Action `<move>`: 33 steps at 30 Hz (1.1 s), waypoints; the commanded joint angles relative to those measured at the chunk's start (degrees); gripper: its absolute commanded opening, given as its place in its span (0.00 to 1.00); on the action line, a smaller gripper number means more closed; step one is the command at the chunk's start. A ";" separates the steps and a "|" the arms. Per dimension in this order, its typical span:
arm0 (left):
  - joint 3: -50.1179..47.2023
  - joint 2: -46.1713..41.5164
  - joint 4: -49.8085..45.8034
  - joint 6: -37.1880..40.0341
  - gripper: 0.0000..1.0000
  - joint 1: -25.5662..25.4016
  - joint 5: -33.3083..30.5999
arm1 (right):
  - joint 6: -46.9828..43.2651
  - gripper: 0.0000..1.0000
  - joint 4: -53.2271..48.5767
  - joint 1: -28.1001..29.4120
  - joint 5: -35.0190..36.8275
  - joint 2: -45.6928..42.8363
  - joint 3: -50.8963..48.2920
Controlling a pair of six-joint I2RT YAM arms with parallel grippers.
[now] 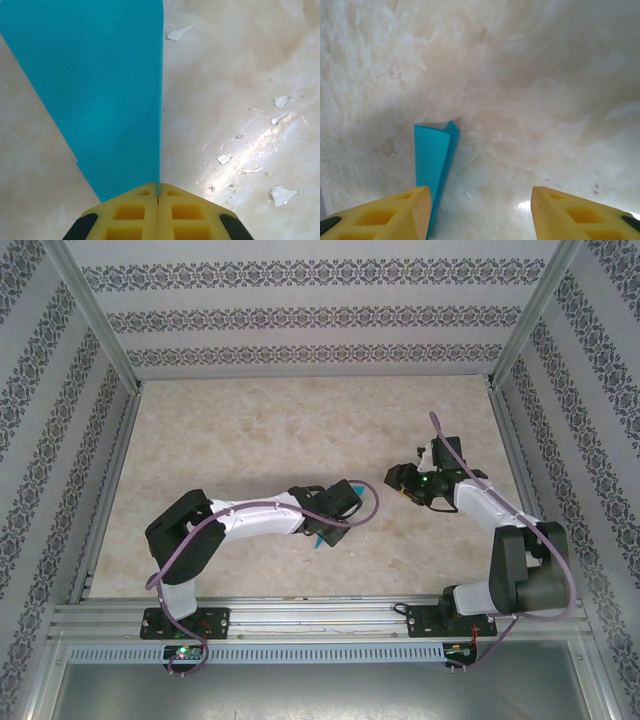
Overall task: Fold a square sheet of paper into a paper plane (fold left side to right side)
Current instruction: Fold the wing for the fifth time at the center of the table.
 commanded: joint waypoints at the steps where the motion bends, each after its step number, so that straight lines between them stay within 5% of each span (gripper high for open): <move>1: -1.14 -0.97 3.33 -4.46 0.00 2.89 9.62 | -3.62 0.57 -0.11 -0.11 0.65 -1.98 -2.52; 9: -10.43 -2.99 22.97 -18.60 0.00 9.87 25.16 | -3.89 0.59 9.12 0.71 -6.10 -1.49 -7.29; 33: -29.77 -3.50 64.09 -40.29 0.00 16.82 34.70 | 0.41 0.57 22.41 11.02 -5.92 6.37 -7.87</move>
